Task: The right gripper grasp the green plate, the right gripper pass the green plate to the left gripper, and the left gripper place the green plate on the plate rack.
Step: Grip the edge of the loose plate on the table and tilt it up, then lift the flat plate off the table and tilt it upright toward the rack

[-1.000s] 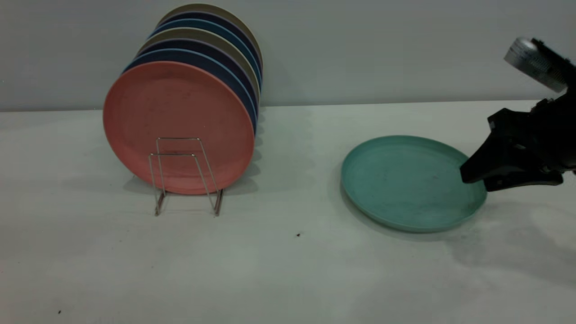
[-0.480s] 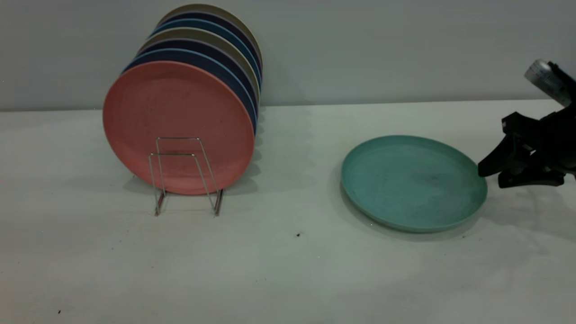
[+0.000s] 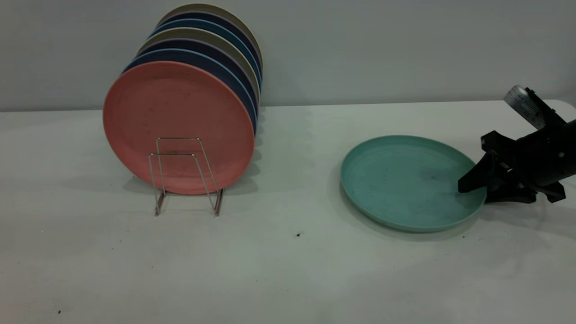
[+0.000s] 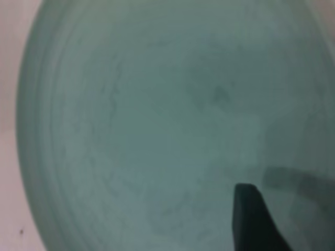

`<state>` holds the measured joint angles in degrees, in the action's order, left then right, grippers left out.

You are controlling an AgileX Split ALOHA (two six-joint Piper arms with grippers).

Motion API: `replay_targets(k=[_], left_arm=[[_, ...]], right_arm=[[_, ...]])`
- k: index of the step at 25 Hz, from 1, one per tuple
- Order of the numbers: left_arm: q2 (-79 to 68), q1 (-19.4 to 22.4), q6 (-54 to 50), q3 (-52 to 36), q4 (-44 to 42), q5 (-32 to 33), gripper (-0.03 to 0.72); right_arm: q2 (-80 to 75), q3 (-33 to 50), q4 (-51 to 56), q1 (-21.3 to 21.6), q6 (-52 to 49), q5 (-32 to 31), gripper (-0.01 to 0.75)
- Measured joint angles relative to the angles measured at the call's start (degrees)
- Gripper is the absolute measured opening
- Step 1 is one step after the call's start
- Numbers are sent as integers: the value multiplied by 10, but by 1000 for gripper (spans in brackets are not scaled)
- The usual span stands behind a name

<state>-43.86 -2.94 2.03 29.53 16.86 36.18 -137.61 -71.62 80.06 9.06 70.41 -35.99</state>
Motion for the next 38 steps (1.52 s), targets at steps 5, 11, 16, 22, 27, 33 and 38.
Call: replay_targets(k=[5,11,16,22,27,33,38], left_arm=[[0,0,0,0,1,8,499],[-20,0,23,0,14,5,499],[-84,0,77,0,71,-15,499],[-192,0,217,0,219,-49,499],[-266,0,360,13,369,-62,499],[-338,0,431,55,450,-72,499],[-389,0,458,72,480,-75,499]], right_arm=[[0,0,1,-10,-18,30,79],[14,0,-60,-10,-34,44,15],[82,0,-225,-9,-94,47,13],[127,0,-251,-27,-116,30,13],[139,0,-232,-81,-116,-1,13],[149,0,-214,-147,-115,-18,13],[160,0,-181,-192,-99,-33,13]])
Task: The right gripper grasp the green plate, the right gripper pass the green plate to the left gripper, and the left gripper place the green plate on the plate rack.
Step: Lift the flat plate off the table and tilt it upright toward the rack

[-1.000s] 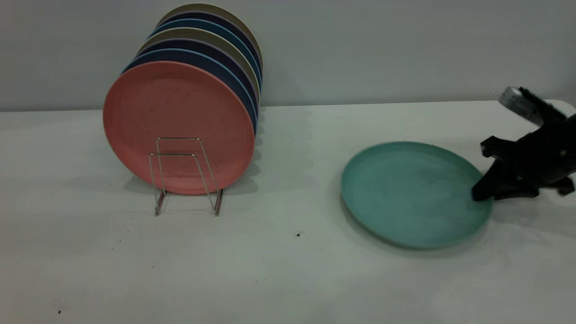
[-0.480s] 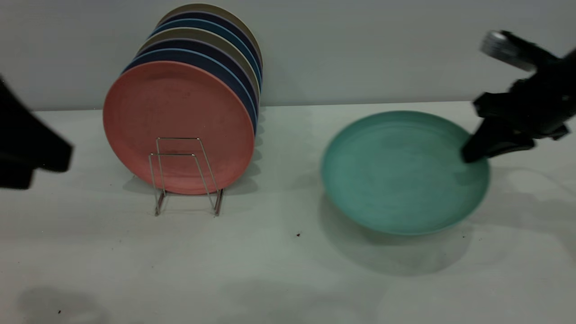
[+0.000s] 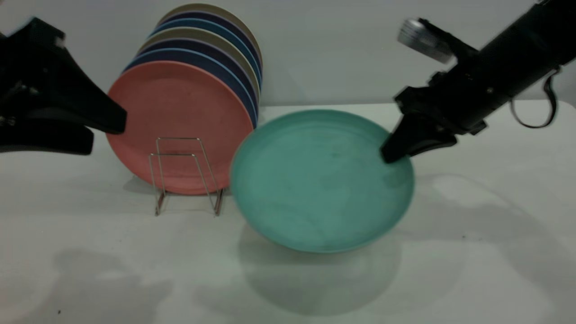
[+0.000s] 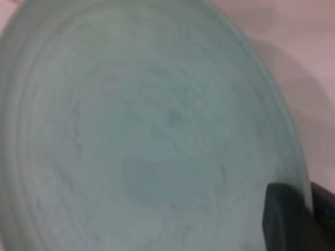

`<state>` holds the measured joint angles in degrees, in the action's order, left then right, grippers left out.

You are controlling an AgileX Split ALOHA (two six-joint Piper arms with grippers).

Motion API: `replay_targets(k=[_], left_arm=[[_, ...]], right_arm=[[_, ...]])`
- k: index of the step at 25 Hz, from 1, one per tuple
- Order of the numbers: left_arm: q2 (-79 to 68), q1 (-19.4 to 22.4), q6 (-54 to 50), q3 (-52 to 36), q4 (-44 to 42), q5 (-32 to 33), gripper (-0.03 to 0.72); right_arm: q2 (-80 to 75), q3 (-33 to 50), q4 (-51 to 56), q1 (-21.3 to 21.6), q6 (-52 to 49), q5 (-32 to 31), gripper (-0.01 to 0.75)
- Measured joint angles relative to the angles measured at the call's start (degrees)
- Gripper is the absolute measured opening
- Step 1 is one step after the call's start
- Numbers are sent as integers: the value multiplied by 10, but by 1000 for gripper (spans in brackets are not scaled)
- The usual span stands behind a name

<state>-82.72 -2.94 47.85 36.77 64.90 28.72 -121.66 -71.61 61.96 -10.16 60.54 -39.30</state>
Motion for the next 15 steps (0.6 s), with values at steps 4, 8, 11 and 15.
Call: replay_targets(k=[4,8,11,15], left_arm=[[-38,0,39,8,42,-1,499],[-69,0,82,8,95,-3,499],[-85,0,115,8,133,-5,499],[-93,0,141,8,163,-4,497]], right_arm=[[0,0,28,-25,12,-15,13],[0,0,68,-43,30,-39,13],[0,0,97,-55,36,-57,13],[0,0,137,-79,52,-82,13]])
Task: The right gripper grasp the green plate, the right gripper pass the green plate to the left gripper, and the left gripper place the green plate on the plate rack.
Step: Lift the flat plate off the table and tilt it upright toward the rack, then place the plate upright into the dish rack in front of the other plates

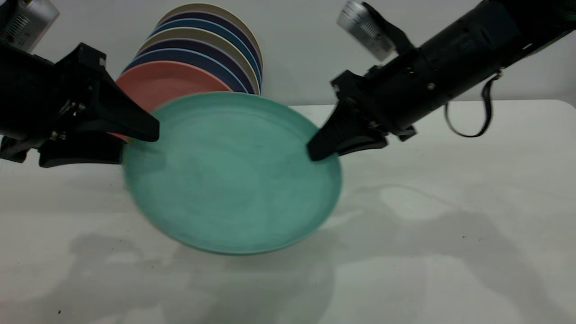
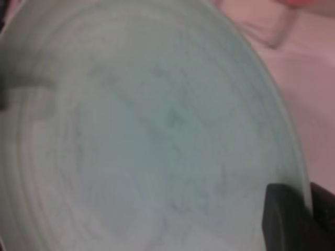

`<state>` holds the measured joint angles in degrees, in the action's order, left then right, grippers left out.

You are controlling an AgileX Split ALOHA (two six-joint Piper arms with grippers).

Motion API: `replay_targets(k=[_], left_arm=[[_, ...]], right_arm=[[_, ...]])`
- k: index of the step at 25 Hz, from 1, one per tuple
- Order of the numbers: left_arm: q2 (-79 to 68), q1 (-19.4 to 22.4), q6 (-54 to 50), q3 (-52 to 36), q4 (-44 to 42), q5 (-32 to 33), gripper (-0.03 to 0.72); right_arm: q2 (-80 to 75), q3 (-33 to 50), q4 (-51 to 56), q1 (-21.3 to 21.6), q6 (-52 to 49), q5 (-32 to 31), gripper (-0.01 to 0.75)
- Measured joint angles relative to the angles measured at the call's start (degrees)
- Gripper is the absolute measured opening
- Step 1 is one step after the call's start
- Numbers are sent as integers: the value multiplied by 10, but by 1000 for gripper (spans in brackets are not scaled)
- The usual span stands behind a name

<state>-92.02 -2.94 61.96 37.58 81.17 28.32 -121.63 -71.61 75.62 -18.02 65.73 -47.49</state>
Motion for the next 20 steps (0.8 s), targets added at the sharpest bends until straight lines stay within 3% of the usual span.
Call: replay_targets(k=[5,9,10,11,17,20], left_arm=[[0,0,7,0,4,3,432],[0,0,19,0,4,5,205],[0,0,26,0,7,13,135],[0,0,33,0,10,18,117],[0,-1,66,5,-19,-9,118],[0,-1,64,30,-102,-11,118]], right_arm=[[0,0,58,-27,38,-33,20],[0,0,68,-29,60,-32,67],[0,0,67,-28,62,-26,100],[0,0,65,-27,62,-25,145],[1,0,15,12,41,-34,501],[1,0,-50,56,-5,-39,606]])
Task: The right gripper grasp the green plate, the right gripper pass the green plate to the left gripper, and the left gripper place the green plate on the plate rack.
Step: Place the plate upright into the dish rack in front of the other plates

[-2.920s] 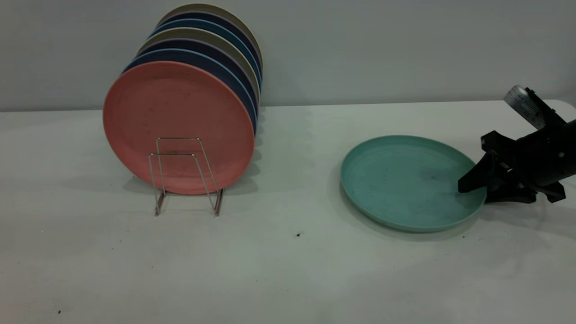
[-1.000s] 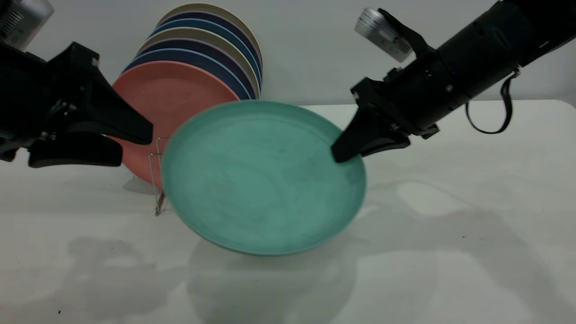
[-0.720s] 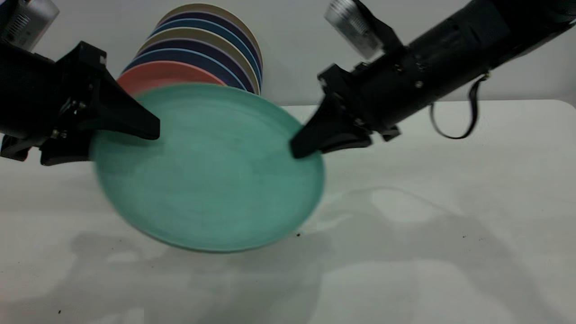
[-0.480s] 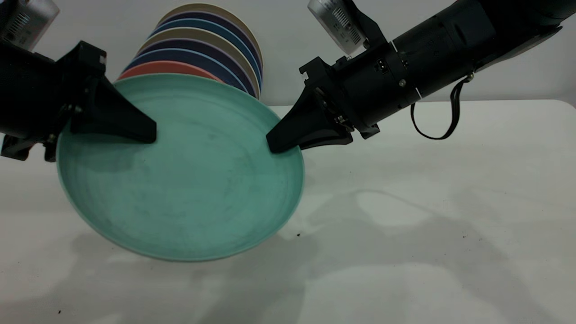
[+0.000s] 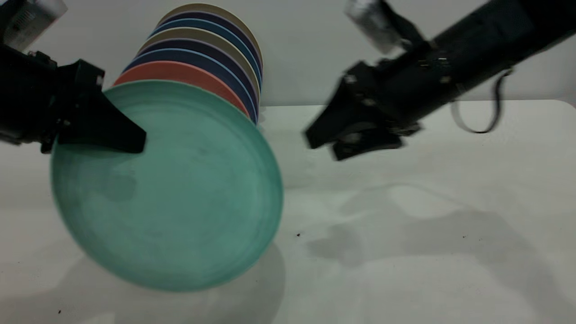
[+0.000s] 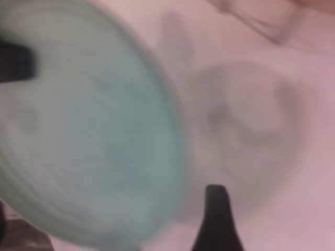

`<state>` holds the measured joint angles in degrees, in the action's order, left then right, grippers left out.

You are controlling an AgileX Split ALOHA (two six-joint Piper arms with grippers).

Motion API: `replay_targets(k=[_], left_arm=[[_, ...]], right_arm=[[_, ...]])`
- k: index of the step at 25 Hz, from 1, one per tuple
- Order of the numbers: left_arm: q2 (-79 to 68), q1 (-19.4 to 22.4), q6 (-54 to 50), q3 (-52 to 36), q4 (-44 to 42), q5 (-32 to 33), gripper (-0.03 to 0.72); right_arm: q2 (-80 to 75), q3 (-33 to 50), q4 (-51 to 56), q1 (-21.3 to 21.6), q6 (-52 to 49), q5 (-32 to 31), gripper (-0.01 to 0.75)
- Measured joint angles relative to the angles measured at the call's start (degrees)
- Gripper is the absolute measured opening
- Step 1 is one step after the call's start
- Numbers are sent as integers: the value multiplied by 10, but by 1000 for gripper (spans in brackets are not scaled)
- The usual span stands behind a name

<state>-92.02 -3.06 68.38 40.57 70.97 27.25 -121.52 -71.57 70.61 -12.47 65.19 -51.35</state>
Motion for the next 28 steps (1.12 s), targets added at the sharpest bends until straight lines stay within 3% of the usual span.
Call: replay_targets(k=[3,6,11,15,19,28], left_arm=[[0,0,-25,44,-116,25,118],[0,0,-41,105,-246,94,118],[0,-11,57,209,-430,185,118],[0,-30,219,260,-450,184,118],[-1,-48,333,280,-402,141,118],[-5,-53,358,293,-377,55,118]], right_arm=[[0,0,-72,49,-55,-9,623],[0,0,-145,90,-111,-18,600],[0,0,-222,138,-164,-21,547],[0,0,-235,153,-173,-17,533],[0,0,-235,153,-173,-15,532],[0,0,-235,153,-173,-9,532]])
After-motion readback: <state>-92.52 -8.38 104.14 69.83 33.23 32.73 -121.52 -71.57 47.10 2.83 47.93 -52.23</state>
